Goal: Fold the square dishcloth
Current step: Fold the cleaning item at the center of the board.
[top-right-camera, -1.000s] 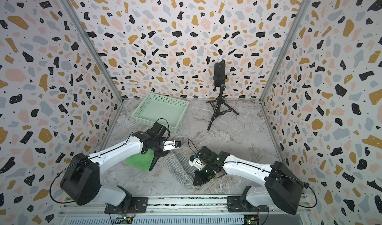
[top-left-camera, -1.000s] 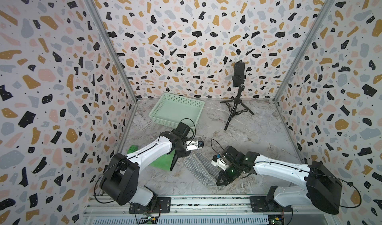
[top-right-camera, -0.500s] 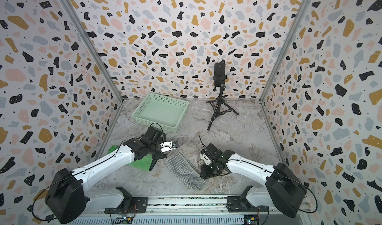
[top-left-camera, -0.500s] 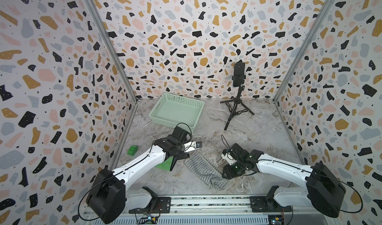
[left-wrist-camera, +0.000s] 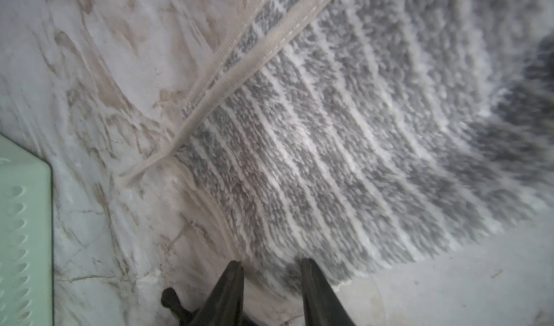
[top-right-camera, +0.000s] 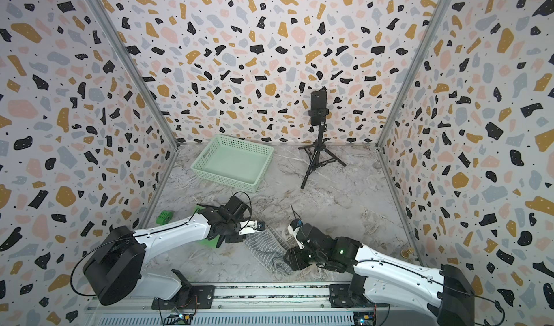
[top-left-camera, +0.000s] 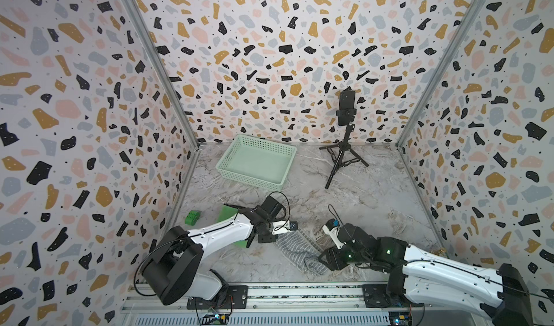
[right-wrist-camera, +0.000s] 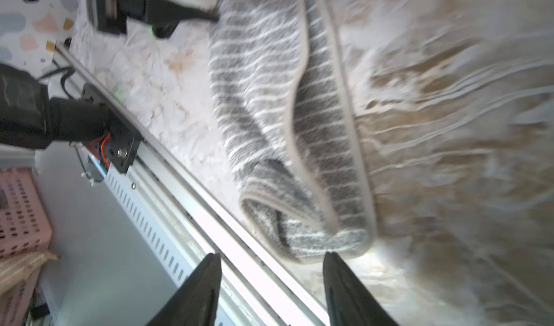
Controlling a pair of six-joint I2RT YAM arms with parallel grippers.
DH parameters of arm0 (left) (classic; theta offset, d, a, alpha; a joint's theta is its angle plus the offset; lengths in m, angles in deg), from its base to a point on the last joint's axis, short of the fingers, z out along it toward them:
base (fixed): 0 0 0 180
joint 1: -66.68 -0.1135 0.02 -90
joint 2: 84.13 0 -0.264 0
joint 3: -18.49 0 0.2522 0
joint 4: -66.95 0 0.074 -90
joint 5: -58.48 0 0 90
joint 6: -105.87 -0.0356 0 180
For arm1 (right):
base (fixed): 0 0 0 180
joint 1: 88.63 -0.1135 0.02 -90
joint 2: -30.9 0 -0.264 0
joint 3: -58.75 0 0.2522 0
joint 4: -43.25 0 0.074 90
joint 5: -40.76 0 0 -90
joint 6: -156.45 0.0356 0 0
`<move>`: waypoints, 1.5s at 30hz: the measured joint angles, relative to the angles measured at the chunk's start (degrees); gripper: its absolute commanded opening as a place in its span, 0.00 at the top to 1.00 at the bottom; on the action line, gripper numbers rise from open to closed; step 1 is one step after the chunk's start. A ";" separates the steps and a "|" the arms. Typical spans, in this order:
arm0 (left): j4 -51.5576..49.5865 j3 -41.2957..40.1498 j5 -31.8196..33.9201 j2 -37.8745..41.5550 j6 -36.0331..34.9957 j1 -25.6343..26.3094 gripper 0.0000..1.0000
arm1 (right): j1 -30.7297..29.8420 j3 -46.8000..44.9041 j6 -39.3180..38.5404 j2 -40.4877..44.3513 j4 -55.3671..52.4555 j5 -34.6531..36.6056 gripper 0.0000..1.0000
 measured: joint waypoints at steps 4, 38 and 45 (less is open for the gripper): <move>0.13 -0.96 0.00 0.00 -0.17 0.00 0.67 | -6.12 -1.55 4.07 -8.28 5.60 4.42 0.41; 2.69 -2.97 5.35 -1.64 -1.51 0.02 0.70 | -18.80 -3.80 10.91 -14.45 14.84 13.92 1.00; 3.69 -2.97 6.14 -1.97 -1.49 0.02 0.70 | -23.65 -9.16 12.11 -13.77 19.98 10.54 0.76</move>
